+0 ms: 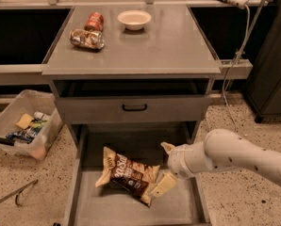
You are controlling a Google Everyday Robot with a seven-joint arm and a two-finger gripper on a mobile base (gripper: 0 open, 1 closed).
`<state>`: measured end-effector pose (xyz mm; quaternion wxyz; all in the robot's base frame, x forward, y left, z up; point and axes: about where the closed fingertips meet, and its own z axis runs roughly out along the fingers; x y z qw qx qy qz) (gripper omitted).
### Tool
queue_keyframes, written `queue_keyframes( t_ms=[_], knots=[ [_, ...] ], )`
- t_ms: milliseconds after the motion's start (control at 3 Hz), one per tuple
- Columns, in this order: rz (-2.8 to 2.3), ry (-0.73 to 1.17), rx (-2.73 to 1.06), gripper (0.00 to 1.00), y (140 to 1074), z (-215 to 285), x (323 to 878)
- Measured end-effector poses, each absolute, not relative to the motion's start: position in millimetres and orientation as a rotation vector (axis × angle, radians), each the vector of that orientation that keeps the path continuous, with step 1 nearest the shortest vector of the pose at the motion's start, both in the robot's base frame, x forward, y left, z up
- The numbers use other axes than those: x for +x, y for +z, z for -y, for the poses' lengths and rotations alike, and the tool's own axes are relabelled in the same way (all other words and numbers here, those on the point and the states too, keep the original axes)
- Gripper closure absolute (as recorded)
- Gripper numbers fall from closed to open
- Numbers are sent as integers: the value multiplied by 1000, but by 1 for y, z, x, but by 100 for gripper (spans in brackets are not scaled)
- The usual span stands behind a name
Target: Pick brown chip bag from middle drawer and place on counter
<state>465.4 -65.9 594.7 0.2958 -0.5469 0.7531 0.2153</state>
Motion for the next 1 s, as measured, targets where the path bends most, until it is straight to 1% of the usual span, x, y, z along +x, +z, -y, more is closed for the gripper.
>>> queue_keyframes(
  t_ms=[333,667,1000],
  knots=[
    [-1993,615,-1379,0,554,39,490],
    [-1985,625,-1385,0,544,31,492],
    [-1973,664,-1365,0,516,9,507]
  ],
)
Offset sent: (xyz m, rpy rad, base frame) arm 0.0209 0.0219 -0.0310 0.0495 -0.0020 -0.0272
